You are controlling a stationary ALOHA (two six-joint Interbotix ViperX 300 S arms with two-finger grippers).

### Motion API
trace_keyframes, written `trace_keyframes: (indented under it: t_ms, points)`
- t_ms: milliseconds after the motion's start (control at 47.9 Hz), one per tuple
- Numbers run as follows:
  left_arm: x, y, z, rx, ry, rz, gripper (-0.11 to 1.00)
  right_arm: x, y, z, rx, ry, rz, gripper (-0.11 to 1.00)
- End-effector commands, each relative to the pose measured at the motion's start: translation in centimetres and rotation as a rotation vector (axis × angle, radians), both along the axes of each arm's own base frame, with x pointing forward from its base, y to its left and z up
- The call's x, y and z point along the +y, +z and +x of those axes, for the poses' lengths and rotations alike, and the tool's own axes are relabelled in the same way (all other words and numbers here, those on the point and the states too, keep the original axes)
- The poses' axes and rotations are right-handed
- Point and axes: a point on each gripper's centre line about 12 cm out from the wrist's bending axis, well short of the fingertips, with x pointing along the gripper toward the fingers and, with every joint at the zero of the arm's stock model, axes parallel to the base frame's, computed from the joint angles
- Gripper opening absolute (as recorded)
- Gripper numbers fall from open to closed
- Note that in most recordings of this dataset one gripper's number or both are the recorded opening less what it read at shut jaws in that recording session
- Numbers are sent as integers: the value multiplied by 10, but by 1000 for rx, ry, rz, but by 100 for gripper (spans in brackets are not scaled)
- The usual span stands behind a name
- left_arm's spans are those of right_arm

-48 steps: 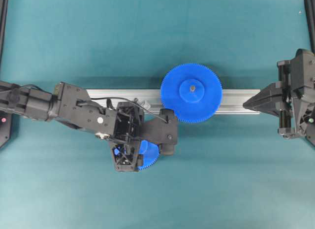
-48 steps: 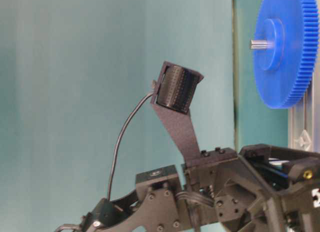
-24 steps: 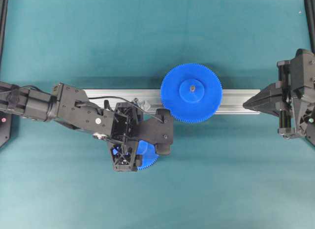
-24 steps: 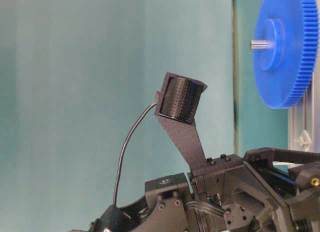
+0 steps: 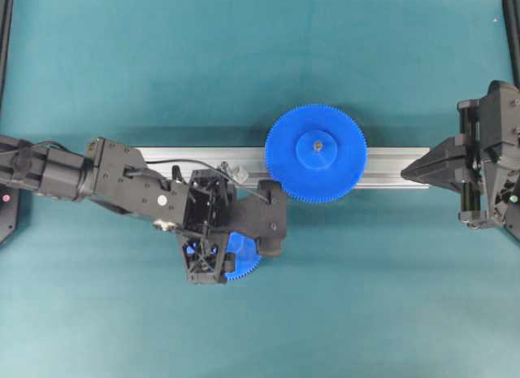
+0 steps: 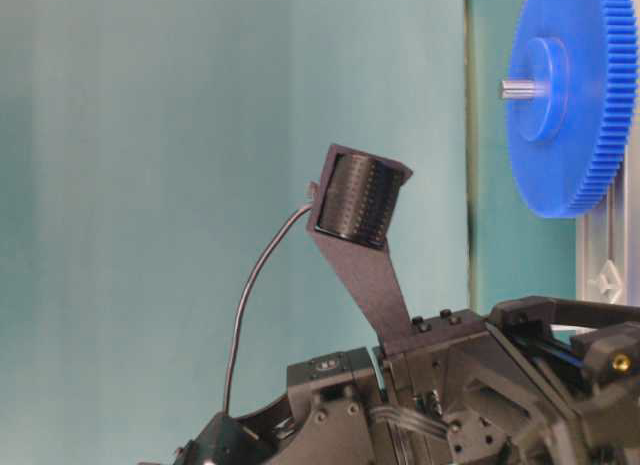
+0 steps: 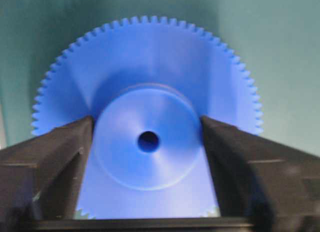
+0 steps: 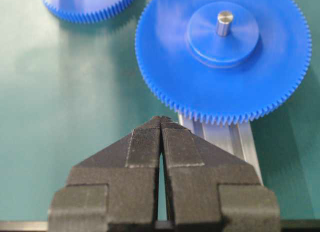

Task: Insert the small gear onto the shaft.
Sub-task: 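Lift the small gear and carry it to the empty left shaft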

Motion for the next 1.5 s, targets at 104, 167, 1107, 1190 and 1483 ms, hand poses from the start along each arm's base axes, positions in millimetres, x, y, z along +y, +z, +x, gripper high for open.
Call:
trace_keyframes:
  t_ms: [104,167,1107,1190,1483]
  points:
    - [2,11,2,-23,0,0,69,0,3,2,-13,-5,8,3]
    - [2,11,3,-25,-2,0,69,0,4,2,-14,-5,8,3]
    - [7,86,17,-94,14,-5,69,0,2,2,-11,-5,8,3]
    - [14,99,14,-104,28,-4,69,0,3,2,-13,-5,8,3]
    - [38,144,4,-175,61,4,69,0,3,2,-17,-5,8,3]
